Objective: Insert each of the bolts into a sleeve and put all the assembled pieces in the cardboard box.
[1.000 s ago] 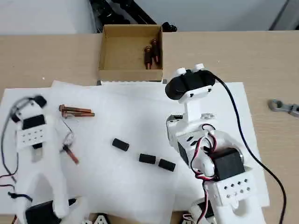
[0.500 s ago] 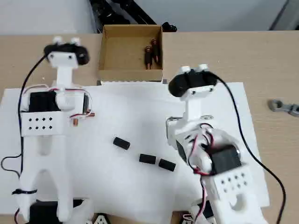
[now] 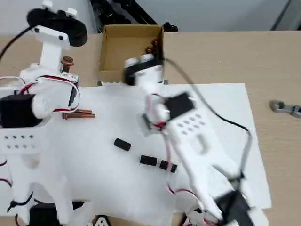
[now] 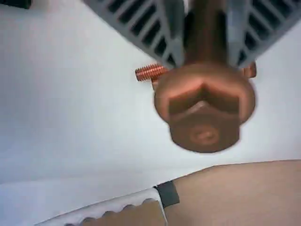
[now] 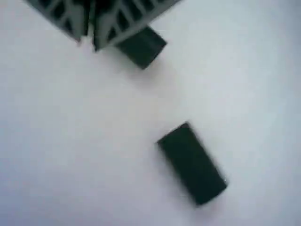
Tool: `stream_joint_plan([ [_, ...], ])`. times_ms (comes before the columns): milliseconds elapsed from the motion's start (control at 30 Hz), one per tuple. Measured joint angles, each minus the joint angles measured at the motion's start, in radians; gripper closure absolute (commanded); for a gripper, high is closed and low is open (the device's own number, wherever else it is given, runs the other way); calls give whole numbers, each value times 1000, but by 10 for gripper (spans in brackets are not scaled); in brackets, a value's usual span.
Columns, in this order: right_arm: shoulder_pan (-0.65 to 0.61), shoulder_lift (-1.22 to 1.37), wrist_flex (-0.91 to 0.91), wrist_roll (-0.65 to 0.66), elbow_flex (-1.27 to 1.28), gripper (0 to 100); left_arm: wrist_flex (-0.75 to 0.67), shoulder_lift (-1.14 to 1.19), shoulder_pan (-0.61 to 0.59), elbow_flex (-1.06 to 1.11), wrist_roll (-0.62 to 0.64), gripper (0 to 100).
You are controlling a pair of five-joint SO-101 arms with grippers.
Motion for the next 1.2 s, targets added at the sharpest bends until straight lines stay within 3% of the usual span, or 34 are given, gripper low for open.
stream_joint_plan([
  [200, -110, 201, 46, 190, -121, 995, 34, -21, -12, -120, 0, 995],
  [400, -183, 230, -3, 422, -173, 991, 34, -149, -66, -135, 0, 995],
  [867, -216, 356, -6, 552, -175, 984, 34, -226, -206, -137, 0, 995],
  [1200, -216, 371, -18, 554, -175, 813, 34, -226, -206, -137, 0, 995],
])
